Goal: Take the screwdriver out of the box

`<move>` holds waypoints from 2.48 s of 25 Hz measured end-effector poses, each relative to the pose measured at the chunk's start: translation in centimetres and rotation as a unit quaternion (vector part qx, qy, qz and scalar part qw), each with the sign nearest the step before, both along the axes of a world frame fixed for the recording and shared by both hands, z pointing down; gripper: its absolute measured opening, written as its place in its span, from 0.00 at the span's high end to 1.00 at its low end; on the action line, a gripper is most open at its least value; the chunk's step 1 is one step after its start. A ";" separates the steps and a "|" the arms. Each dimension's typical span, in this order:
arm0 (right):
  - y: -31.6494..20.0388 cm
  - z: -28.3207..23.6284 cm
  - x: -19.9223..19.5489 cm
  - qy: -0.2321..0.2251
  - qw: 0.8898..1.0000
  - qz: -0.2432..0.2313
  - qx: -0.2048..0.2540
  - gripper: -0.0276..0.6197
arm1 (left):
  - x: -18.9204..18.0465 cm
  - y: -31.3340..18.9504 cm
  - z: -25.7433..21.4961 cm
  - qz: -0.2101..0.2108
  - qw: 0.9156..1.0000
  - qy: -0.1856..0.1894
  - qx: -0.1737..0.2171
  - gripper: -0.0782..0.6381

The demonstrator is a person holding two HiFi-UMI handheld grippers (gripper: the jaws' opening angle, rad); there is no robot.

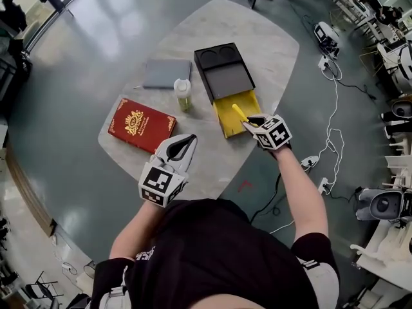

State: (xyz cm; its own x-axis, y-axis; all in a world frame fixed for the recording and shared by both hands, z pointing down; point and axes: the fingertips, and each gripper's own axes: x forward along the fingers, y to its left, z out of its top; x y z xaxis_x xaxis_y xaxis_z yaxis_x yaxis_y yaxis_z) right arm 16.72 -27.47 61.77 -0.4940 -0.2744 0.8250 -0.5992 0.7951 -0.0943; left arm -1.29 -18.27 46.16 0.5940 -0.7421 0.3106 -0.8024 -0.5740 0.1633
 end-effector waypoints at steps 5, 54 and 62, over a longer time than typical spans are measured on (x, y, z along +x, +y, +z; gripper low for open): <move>2.3 -3.9 -1.0 -0.069 0.997 0.010 0.012 0.82 | -0.1 0.7 -0.8 -0.012 1.000 0.001 0.006 0.90; 13.5 -27.9 -10.2 -0.457 0.871 -0.066 0.166 0.82 | -3.8 3.3 -10.2 -0.064 0.995 0.028 0.078 0.90; 13.1 -27.6 -10.1 -0.450 0.875 -0.065 0.170 0.82 | -3.6 3.1 -9.9 -0.064 0.995 0.026 0.077 0.90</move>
State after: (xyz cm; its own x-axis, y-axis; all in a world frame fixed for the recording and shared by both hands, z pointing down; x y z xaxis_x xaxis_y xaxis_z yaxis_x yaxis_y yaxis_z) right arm 6.60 -14.32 34.22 -0.9463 -0.3219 -0.0313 -0.3069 0.9243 -0.2271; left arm -4.89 -15.13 36.26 0.5030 -0.8497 0.1583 -0.8639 -0.4883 0.1237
